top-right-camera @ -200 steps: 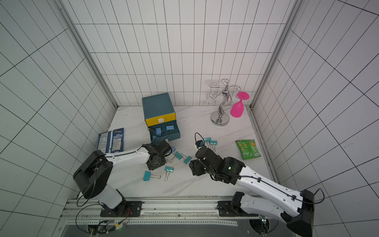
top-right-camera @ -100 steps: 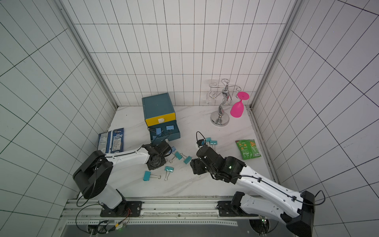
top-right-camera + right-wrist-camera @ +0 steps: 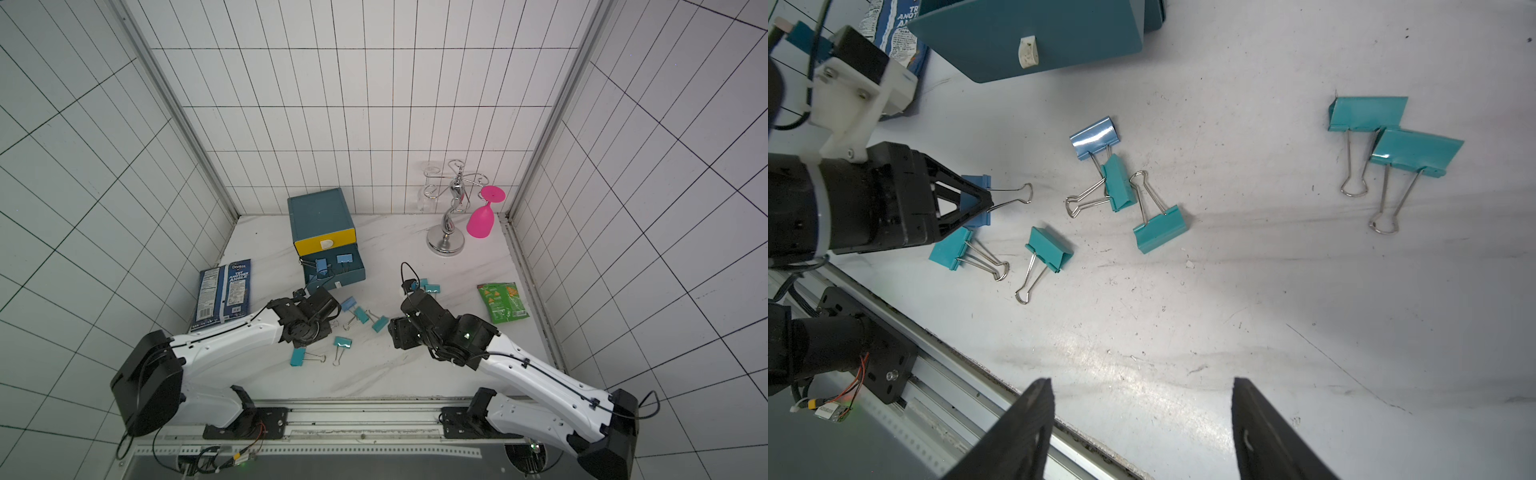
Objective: Put the binder clips in the drawer according to color
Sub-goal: Pick up the binder clip at the center of the board.
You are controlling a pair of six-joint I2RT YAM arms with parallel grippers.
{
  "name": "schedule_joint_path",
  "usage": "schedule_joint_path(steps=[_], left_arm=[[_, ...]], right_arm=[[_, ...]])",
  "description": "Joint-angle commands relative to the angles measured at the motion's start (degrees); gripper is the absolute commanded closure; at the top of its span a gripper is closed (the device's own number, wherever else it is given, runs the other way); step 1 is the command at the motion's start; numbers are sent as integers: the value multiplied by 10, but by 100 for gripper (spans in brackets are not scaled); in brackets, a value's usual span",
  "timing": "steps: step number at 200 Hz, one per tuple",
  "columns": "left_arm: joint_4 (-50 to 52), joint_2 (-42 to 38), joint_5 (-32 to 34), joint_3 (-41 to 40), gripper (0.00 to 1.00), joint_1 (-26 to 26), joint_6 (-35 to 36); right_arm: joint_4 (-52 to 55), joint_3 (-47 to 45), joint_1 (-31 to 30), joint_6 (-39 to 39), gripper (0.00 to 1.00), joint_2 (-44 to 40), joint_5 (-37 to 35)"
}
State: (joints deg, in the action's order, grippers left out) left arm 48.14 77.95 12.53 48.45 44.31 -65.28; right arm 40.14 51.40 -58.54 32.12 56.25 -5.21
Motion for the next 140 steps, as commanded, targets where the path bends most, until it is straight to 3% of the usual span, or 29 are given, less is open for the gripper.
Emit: schedule_joint_path(steps=[1, 71, 104, 140], left_arm=[[34, -46, 0, 6, 81, 7, 13], [132, -172, 8, 80, 81, 7, 57], [140, -153, 41, 164, 80, 0, 114], [130, -86, 3, 255, 80, -73, 192]], right_arm=[[-4, -1, 12, -12, 30, 4, -2], [-14, 7, 40, -26, 30, 15, 8], [-20, 12, 49, -31, 30, 24, 15], [-23, 21, 55, -35, 30, 31, 18]])
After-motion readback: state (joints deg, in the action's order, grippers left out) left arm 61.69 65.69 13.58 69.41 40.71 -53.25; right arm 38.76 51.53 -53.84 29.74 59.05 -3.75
